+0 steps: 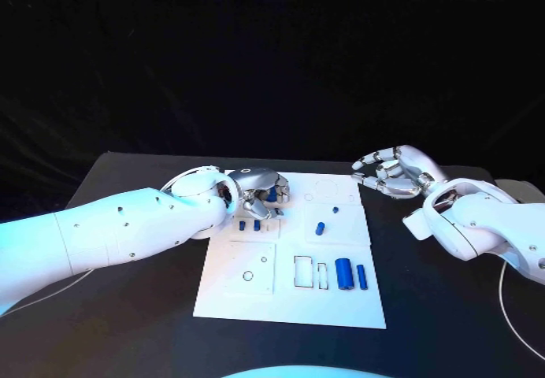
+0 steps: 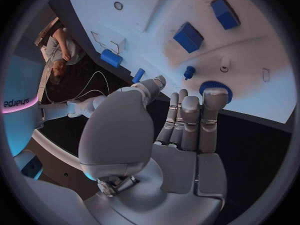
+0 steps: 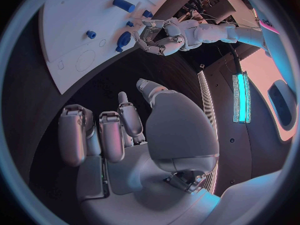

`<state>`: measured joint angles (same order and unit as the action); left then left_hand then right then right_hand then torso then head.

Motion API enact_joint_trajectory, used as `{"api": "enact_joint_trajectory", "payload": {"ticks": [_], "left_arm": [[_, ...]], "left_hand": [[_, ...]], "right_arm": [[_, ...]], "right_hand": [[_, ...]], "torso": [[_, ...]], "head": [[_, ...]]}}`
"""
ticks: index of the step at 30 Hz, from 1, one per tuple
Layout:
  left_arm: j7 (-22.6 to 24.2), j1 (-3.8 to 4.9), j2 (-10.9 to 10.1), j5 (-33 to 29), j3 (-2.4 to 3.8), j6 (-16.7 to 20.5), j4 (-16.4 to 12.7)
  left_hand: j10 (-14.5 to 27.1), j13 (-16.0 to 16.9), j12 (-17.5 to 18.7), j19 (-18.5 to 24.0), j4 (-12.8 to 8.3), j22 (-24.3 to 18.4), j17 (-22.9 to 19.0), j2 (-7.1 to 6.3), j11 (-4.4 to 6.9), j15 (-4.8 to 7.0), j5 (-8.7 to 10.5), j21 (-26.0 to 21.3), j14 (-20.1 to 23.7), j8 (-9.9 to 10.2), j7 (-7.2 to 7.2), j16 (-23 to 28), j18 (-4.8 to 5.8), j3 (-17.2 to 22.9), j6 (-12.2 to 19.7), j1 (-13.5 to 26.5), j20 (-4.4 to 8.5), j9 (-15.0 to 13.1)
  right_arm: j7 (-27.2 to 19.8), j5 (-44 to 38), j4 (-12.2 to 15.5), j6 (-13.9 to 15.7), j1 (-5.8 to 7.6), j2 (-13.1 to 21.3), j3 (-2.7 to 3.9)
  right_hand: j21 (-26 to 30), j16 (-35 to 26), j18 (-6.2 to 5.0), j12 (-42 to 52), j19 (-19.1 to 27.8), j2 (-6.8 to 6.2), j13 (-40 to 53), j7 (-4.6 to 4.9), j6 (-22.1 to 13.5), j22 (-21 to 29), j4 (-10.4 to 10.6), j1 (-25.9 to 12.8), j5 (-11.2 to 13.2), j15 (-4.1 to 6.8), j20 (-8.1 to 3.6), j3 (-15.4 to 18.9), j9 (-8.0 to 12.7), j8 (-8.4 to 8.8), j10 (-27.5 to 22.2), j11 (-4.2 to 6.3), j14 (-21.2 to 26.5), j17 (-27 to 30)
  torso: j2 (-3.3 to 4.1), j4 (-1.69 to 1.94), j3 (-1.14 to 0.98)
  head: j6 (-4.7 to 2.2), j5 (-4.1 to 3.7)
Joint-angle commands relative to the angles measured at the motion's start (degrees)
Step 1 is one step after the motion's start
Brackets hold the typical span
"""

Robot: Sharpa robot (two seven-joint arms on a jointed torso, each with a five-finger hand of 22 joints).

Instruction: Assemble the parts on the task board

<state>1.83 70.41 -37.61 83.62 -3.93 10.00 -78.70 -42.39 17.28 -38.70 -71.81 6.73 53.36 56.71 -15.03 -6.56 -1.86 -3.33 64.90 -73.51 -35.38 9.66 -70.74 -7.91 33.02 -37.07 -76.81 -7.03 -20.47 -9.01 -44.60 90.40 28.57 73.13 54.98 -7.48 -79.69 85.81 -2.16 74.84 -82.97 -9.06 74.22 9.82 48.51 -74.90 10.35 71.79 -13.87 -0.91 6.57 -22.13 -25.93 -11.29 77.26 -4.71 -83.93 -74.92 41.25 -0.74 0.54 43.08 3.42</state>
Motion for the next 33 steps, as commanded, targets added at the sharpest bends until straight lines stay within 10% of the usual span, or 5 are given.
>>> {"api": "enact_joint_trajectory", "payload": {"ticks": [1,33], "left_arm": [[-2.04,-0.03,0.53,6.08,-0.01,-2.67,0.41],[-5.03,-0.06,3.87,7.67,-0.09,-6.4,4.87]], "left_hand": [[-0.24,-0.6,0.46,-0.97,0.05,1.99,0.37,-0.11,0.47,0.1,0.2,1.61,-0.92,0.52,-0.23,-0.98,0.73,-0.72,-0.9,-0.74,0.07,0.54],[-7.61,-5.3,3.39,-5.05,0.08,10.98,2.49,1.16,1.07,0.77,0.19,8.83,-6.09,4.8,-0.59,-5.89,2.29,4.6,-7.73,-2.95,0.36,4.29]], "right_arm": [[-0.62,-0.14,0.0,-0.48,-0.06,-0.1,0.0],[-0.56,-0.2,0.19,-0.53,-0.1,-0.35,0.0]], "right_hand": [[0.2,-0.2,-0.71,-0.2,0.3,-0.03,-0.05,-0.12,-0.13,-7.75,0.23,-0.01,-0.25,0.38,0.09,-0.27,0.09,-0.34,-0.36,-0.04,-3.25,-2.99],[0.14,-0.25,-0.68,-0.1,0.23,0.05,0.07,-0.12,-0.15,-7.81,0.24,0.02,-0.3,0.4,0.07,-0.35,0.11,-0.42,-0.24,-0.04,-3.23,-2.98]], "torso": [[-0.01,0.03,-0.01],[0.0,0.07,0.0]], "head": [[0.09,-0.05],[0.61,-0.33]]}}
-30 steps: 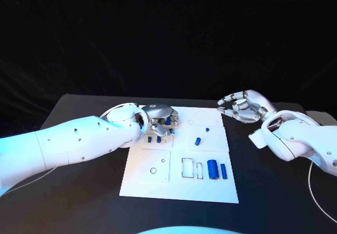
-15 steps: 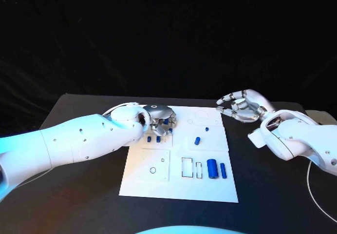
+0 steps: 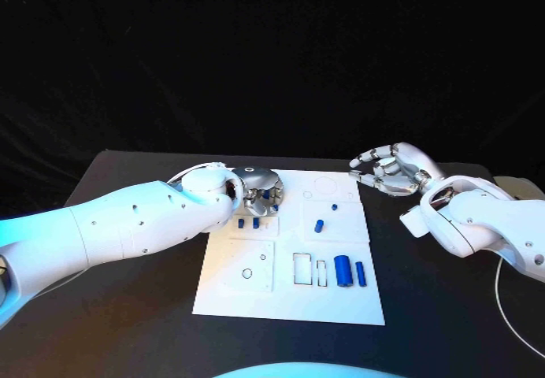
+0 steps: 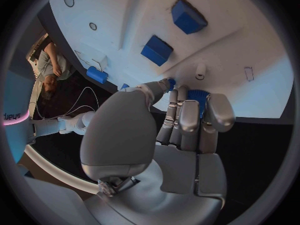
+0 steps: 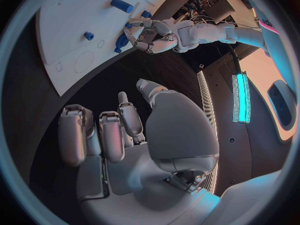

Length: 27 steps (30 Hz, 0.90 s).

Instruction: Assemble the parts on the task board

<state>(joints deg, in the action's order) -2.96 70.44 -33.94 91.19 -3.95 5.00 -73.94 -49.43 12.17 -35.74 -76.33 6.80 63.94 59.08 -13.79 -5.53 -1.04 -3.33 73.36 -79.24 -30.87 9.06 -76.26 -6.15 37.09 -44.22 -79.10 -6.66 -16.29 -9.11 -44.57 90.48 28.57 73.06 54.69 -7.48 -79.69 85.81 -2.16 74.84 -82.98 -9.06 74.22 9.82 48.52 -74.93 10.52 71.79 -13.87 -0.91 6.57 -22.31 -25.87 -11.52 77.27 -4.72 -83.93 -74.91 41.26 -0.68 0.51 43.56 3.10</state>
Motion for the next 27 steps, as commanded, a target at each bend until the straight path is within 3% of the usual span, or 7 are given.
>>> {"api": "enact_joint_trajectory", "payload": {"ticks": [1,19,27], "left_arm": [[-0.21,-0.1,0.25,0.02,-0.07,-1.45,0.13],[0.37,-0.14,0.42,-0.9,-0.1,-2.03,-0.02],[0.8,-0.27,0.36,-1.35,-0.11,-0.19,0.04]], "left_hand": [[-0.7,-0.23,0.48,-0.54,-0.02,0.44,0.12,-0.07,0.07,-0.04,0.2,0.41,-0.4,0.33,-0.02,-0.4,0.54,0.59,-0.72,-0.66,-0.01,0.13],[-2.63,-1.52,2.82,-0.92,-0.86,1.36,-0.07,0.03,0.21,0.13,0.21,1.15,-1.03,2.2,-0.12,-0.91,0.71,1.83,-2.25,-0.34,0.1,0.77],[-7.83,-3.23,7.16,-1.68,-2.97,2.6,0.52,1.27,0.8,0.82,0.15,2.07,-2.14,3.36,-0.69,-1.5,0.95,4.84,-6.49,-1.25,0.46,0.68]], "right_arm": [[-0.46,-0.24,0.12,-0.54,-0.04,-0.07,0.0],[-0.37,-0.35,0.06,-0.69,-0.04,-0.16,0.0],[-0.37,-0.41,0.05,-0.7,-0.04,-0.16,0.0]], "right_hand": [[0.15,-0.25,-0.68,-0.1,0.23,0.05,0.07,-0.12,-0.15,-7.78,0.07,0.02,-0.3,0.4,0.07,-0.17,0.05,-0.19,-0.25,-0.03,-3.23,-3.0],[0.07,-0.23,-0.65,0.19,0.15,0.1,0.36,-0.13,-0.09,-7.85,0.1,0.01,-0.32,0.41,0.06,-0.21,0.06,-0.28,0.04,-0.02,-3.26,-3.11],[0.07,-0.23,-0.65,0.19,0.15,0.1,0.36,-0.13,-0.09,-7.85,0.1,0.01,-0.32,0.41,0.06,-0.21,0.06,-0.28,0.04,-0.02,-3.26,-3.11]], "torso": [[-0.01,0.01,0.03],[-0.01,0.05,0.02],[-0.03,0.0,0.01]], "head": [[0.14,0.0],[0.27,0.12],[0.31,0.13]]}}
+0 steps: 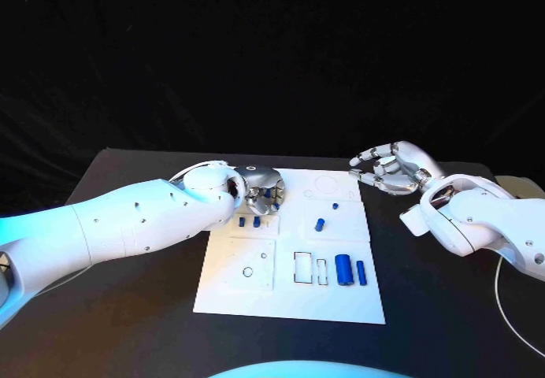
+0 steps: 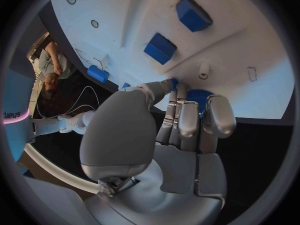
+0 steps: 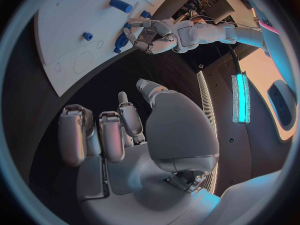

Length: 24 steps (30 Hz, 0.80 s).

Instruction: Assemble the parts on the task board

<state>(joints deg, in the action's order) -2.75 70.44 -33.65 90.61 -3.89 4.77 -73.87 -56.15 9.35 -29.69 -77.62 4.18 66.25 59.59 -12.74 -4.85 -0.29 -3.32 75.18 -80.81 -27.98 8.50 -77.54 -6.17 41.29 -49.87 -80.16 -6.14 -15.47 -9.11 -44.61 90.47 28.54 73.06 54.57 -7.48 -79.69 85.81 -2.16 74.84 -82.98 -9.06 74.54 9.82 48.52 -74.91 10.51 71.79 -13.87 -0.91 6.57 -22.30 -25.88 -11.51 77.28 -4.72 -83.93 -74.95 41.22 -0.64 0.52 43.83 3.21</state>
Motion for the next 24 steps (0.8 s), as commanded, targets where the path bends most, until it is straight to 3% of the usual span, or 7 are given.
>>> {"api": "enact_joint_trajectory", "payload": {"ticks": [1,6,17,24], "left_arm": [[0.65,-0.28,0.04,-0.9,-0.16,0.31,-0.04],[0.84,-0.39,-0.32,-1.99,-0.14,1.64,-0.24],[0.85,-0.52,-2.17,-4.19,0.38,4.03,-1.83],[0.8,-0.52,-4.5,-5.85,1.61,4.84,-4.35]], "left_hand": [[-2.01,-0.61,1.87,-0.6,-0.73,0.63,0.07,0.33,0.31,0.18,0.17,0.48,-0.73,0.65,-0.22,-0.26,1.03,0.93,-1.45,-0.18,0.04,-0.21],[-5.15,-1.32,5.61,-1.0,-2.13,1.24,-0.25,0.65,0.67,0.48,0.17,0.92,-1.05,1.94,-0.44,-0.16,1.15,1.57,-3.28,0.51,0.34,-0.47],[-5.93,-1.6,7.84,-1.01,-2.8,1.23,-0.6,0.52,0.44,0.34,0.18,0.92,-1.1,3.12,-0.16,-0.04,1.16,1.61,-3.51,1.09,0.36,-0.5],[-6.37,-1.64,8.79,-1.05,-2.79,1.27,-0.69,0.28,0.32,0.22,0.19,0.95,-1.14,3.63,-0.02,-0.03,1.17,1.26,-3.76,1.81,0.27,-0.56]], "right_arm": [[-0.37,-0.38,0.06,-0.68,-0.04,-0.03,0.0],[-0.36,-0.38,0.04,-0.67,-0.04,-0.04,0.0],[-0.36,-0.42,-0.04,-0.62,-0.04,-0.01,0.0],[-0.39,-0.43,-0.13,-0.59,-0.04,0.0,0.0]], "right_hand": [[0.07,-0.23,-0.65,0.19,0.16,0.1,0.05,-0.13,-0.09,-7.87,0.11,0.01,-0.32,0.41,0.06,-0.22,0.06,-0.28,0.04,-0.02,-3.26,-3.07],[0.07,-0.23,-0.65,0.19,0.16,0.1,0.05,-0.13,-0.09,-7.87,0.11,0.01,-0.32,0.41,0.06,-0.22,0.06,-0.28,0.04,-0.02,-3.26,-3.07],[0.09,-0.23,-0.66,0.32,0.16,0.1,0.17,-0.15,0.0,-7.86,0.11,0.0,-0.32,0.42,0.05,-0.22,0.05,-0.37,0.17,0.01,-3.27,-3.11],[0.09,-0.23,-0.66,0.32,0.16,0.1,0.17,-0.15,0.0,-7.86,0.11,0.0,-0.32,0.42,0.05,-0.22,0.05,-0.37,0.17,0.01,-3.27,-3.11]], "torso": [[0.02,-0.03,0.0],[-0.02,-0.03,0.0],[-0.1,0.09,0.03],[-0.08,0.12,0.05]], "head": [[0.05,0.01],[0.02,-0.05],[-0.33,-0.13],[-0.62,0.04]]}}
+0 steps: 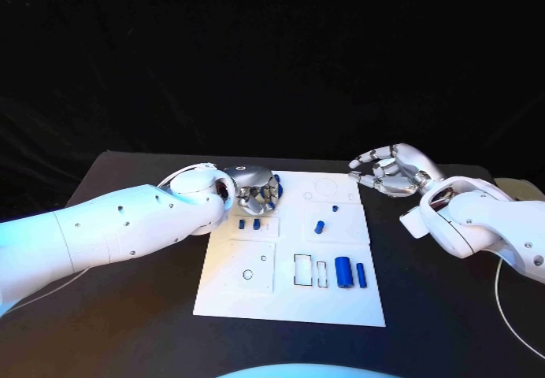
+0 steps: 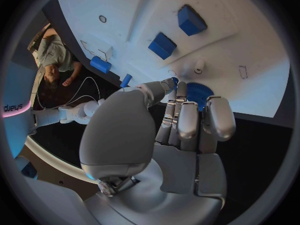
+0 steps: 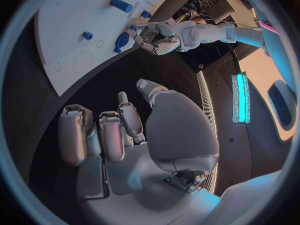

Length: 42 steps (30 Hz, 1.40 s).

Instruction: Assemble the parts on the task board

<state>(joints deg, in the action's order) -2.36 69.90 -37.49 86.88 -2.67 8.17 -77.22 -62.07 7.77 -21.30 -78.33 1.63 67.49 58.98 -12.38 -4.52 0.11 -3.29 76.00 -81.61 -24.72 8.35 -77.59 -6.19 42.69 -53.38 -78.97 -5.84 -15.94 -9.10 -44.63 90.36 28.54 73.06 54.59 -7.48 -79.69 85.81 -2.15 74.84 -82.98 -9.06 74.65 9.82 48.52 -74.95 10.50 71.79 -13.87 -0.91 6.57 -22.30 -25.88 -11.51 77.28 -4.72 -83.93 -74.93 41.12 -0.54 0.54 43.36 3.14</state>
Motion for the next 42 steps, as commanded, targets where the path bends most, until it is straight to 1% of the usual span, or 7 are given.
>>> {"api": "enact_joint_trajectory", "payload": {"ticks": [1,6,10,17,23,36,42], "left_arm": [[0.33,0.03,-1.0,-2.33,0.58,1.42,-1.29],[-0.1,0.07,-3.21,-3.62,1.38,1.1,-2.67],[-0.44,0.09,-5.14,-4.76,1.79,-0.1,-3.69],[-0.79,0.09,-7.19,-6.2,2.06,-1.82,-4.09],[-0.84,0.09,-7.68,-6.94,2.1,-3.12,-4.05],[-0.6,0.07,-7.41,-7.73,2.1,-4.36,-3.82],[-0.78,0.06,-7.16,-7.79,2.09,-4.96,-3.59]], "left_hand": [[-0.45,-0.06,0.39,-0.34,-0.24,0.03,-0.07,-0.08,-0.02,-0.18,0.15,0.14,-0.34,0.38,0.13,0.02,1.19,-0.13,-0.25,0.61,-0.04,-0.09],[-0.75,-0.05,0.92,-0.38,-0.02,0.08,-0.26,-0.08,-0.03,-0.21,0.14,0.16,-0.34,0.64,0.13,0.08,1.19,-0.35,-0.48,1.17,-0.06,-0.16],[-0.86,-0.05,1.22,-0.36,0.08,0.04,-0.45,-0.19,-0.05,-0.22,0.15,0.13,-0.3,0.83,0.14,0.16,1.18,-0.5,-0.52,1.46,-0.05,-0.17],[-0.92,-0.05,1.41,-0.34,0.15,0.01,-0.52,-0.22,-0.06,-0.24,0.15,0.1,-0.28,0.94,0.14,0.18,1.17,-0.58,-0.55,1.63,-0.05,-0.19],[-0.95,-0.05,1.5,-0.31,0.19,-0.05,-0.52,-0.21,-0.06,-0.24,0.15,0.07,-0.28,0.99,0.15,0.18,1.16,-0.61,-0.57,1.69,-0.05,-0.2],[-0.97,-0.06,1.77,-0.25,0.27,-0.16,-0.66,-0.25,-0.08,-0.26,0.16,-0.02,-0.23,1.14,0.16,0.24,1.14,-0.7,-0.59,1.87,-0.05,-0.21],[-1.02,-0.05,1.89,-0.24,0.3,-0.16,-0.75,-0.21,-0.08,-0.26,0.16,-0.02,-0.2,1.21,0.15,0.28,1.14,-0.72,-0.63,1.92,-0.06,-0.23]], "right_arm": [[-0.4,-0.41,-0.03,-0.59,-0.04,-0.02,0.0],[-0.39,-0.41,-0.05,-0.57,-0.04,0.02,0.0],[-0.37,-0.41,-0.07,-0.58,-0.05,0.08,0.0],[-0.35,-0.41,-0.09,-0.59,-0.05,0.15,0.0],[-0.38,-0.41,-0.13,-0.61,-0.07,0.09,0.0],[-0.4,-0.41,-0.13,-0.56,-0.11,0.04,0.0],[-0.42,-0.41,-0.1,-0.55,-0.11,0.0,0.0]], "right_hand": [[0.1,-0.23,-0.66,0.32,0.16,0.1,0.05,-0.16,0.0,-7.83,0.12,0.0,-0.32,0.42,0.05,-0.23,0.06,-0.37,0.17,0.01,-3.27,-3.13],[0.1,-0.23,-0.66,0.32,0.16,0.1,0.05,-0.16,0.0,-7.83,0.12,0.0,-0.32,0.42,0.05,-0.23,0.06,-0.37,0.17,0.01,-3.27,-3.13],[0.1,-0.23,-0.66,0.32,0.16,0.1,0.05,-0.16,0.0,-7.83,0.12,0.0,-0.32,0.42,0.05,-0.23,0.06,-0.37,0.17,0.01,-3.27,-3.13],[0.15,-0.28,-0.67,0.26,0.17,0.07,-0.02,-0.19,0.06,-7.81,0.13,-0.02,-0.31,0.45,0.02,-0.22,0.06,-0.48,0.16,0.03,-3.26,-3.06],[0.15,-0.28,-0.67,0.26,0.17,0.07,-0.02,-0.19,0.06,-7.81,0.13,-0.02,-0.31,0.45,0.02,-0.22,0.06,-0.48,0.16,0.03,-3.26,-3.06],[0.15,-0.28,-0.67,0.26,0.17,0.07,-0.02,-0.19,0.06,-7.81,0.13,-0.02,-0.31,0.45,0.02,-0.22,0.06,-0.48,0.16,0.03,-3.26,-3.06],[0.15,-0.28,-0.67,0.26,0.17,0.07,-0.02,-0.19,0.06,-7.81,0.13,-0.02,-0.31,0.45,0.02,-0.22,0.06,-0.48,0.16,0.03,-3.26,-3.06]], "torso": [[-0.01,0.06,0.04],[0.02,0.01,-0.06],[0.07,-0.09,0.0],[0.13,0.0,0.0],[0.13,-0.16,0.02],[0.11,-0.08,-0.05],[0.1,-0.16,-0.05]], "head": [[-0.17,0.13],[-0.14,0.28],[-0.2,0.25],[-0.05,0.22],[0.14,0.34],[0.36,0.47],[0.44,0.51]]}}
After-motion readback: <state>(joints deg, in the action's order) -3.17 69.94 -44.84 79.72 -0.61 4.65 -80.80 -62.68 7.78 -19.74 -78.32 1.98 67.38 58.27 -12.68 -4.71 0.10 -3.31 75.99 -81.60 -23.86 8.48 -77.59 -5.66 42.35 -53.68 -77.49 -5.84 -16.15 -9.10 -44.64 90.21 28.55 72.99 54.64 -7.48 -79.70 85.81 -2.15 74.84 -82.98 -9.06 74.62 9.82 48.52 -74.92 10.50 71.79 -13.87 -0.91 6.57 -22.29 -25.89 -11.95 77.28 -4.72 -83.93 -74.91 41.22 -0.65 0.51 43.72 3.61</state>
